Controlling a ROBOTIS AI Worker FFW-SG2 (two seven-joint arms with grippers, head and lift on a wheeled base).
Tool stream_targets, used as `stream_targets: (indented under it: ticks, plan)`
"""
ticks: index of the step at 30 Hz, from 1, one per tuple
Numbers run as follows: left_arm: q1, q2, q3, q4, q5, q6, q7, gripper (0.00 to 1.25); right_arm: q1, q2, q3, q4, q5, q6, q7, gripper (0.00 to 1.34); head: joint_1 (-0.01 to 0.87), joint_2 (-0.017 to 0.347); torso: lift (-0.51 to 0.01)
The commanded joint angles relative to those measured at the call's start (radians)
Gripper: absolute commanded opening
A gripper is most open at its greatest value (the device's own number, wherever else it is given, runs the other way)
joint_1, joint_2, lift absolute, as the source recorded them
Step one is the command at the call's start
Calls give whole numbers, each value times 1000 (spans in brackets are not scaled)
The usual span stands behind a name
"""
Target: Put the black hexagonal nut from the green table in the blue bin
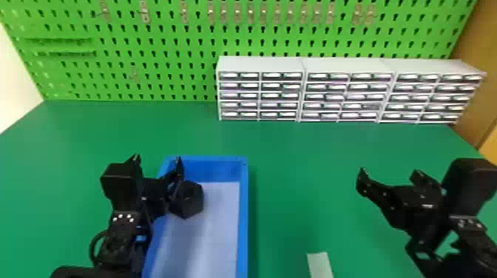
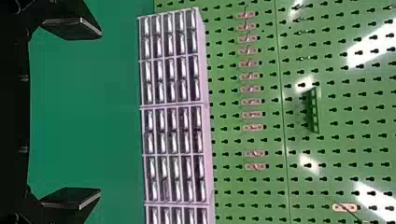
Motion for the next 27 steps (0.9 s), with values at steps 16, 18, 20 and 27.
stream_targets:
  ticks: [16, 18, 20, 27]
  plan:
    - [5, -3, -2, -3, 0, 0, 0, 854, -2, -8, 5, 1, -5, 0, 0, 1224, 657, 57, -95]
    - [3, -3, -2, -3, 0, 0, 0, 854, -3, -11, 6, 1, -6, 0, 0, 1224, 657, 57, -95]
    - [0, -3, -3, -3, 0, 0, 0, 854, -5, -13, 8, 1, -6, 0, 0, 1223, 657, 57, -95]
    - [0, -3, -3, -3, 0, 0, 0, 854, -8, -15, 8, 1, -6, 2, 0, 1224, 657, 57, -95]
